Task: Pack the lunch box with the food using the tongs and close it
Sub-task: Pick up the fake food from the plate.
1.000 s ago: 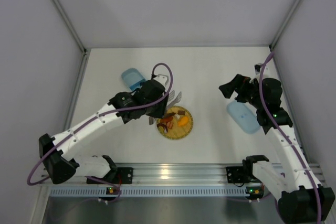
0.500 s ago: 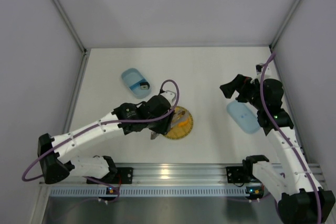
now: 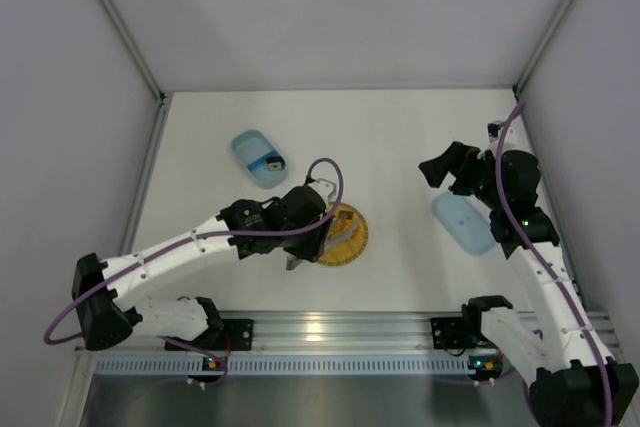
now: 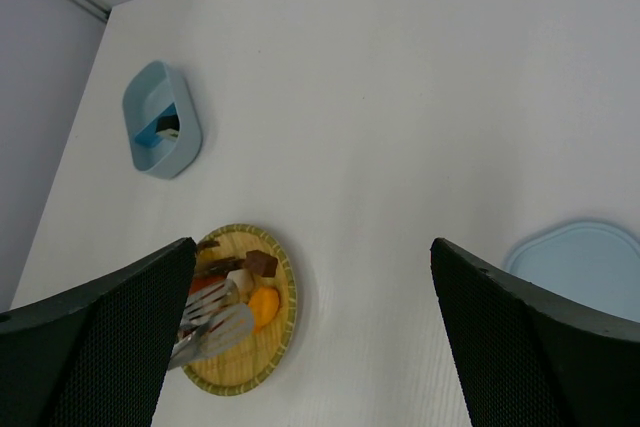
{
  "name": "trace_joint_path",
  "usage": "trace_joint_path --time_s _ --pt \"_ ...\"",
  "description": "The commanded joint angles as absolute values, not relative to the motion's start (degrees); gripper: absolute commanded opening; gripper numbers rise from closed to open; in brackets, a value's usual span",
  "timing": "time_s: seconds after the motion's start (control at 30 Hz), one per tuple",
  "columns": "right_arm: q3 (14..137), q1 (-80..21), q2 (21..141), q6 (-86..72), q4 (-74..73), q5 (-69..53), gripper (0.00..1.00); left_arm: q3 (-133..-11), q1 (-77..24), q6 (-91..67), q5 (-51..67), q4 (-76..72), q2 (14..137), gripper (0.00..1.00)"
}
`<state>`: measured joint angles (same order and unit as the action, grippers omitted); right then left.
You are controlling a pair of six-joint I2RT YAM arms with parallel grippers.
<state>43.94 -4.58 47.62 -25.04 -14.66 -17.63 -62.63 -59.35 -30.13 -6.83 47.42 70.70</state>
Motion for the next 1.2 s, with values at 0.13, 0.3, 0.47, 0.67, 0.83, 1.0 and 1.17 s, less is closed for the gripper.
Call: trace_joint_path --time_s 0.13,0.3,0.47,0.67,0.83,1.0,1.17 --pt "44.7 -3.7 46.2 -24.1 -13.2 -17.3 0.99 -62.1 -59.5 -30.2 -7.5 42.9 72.4 0.45" --pt "44.4 -3.6 46.1 -23.9 -13.2 -17.3 1.00 -61.9 -59.6 -30.1 -8.9 42.3 74.1 0.45" --pt "44.3 -3.7 46.1 -23.7 -13.2 -17.4 0.99 -62.1 -59.6 -30.1 -11.2 42.7 75.1 0.45" --pt "44.1 -3.7 46.1 -23.8 -13.1 -17.4 0.99 -62.1 -59.5 -29.8 -10.0 43.0 75.4 0.44" --pt "44.2 -3.6 46.2 -23.8 -12.9 -17.4 0.99 -62.6 -59.5 -29.1 -8.5 43.5 74.4 0.36" --pt "44.4 -3.7 46.2 -23.9 -13.0 -17.3 1.00 -64.6 -59.5 -28.6 -7.6 44.9 73.3 0.30" --pt "44.7 -3.7 46.1 -23.9 -13.2 -17.2 0.99 -65.9 -59.5 -28.2 -6.3 45.7 72.1 0.28"
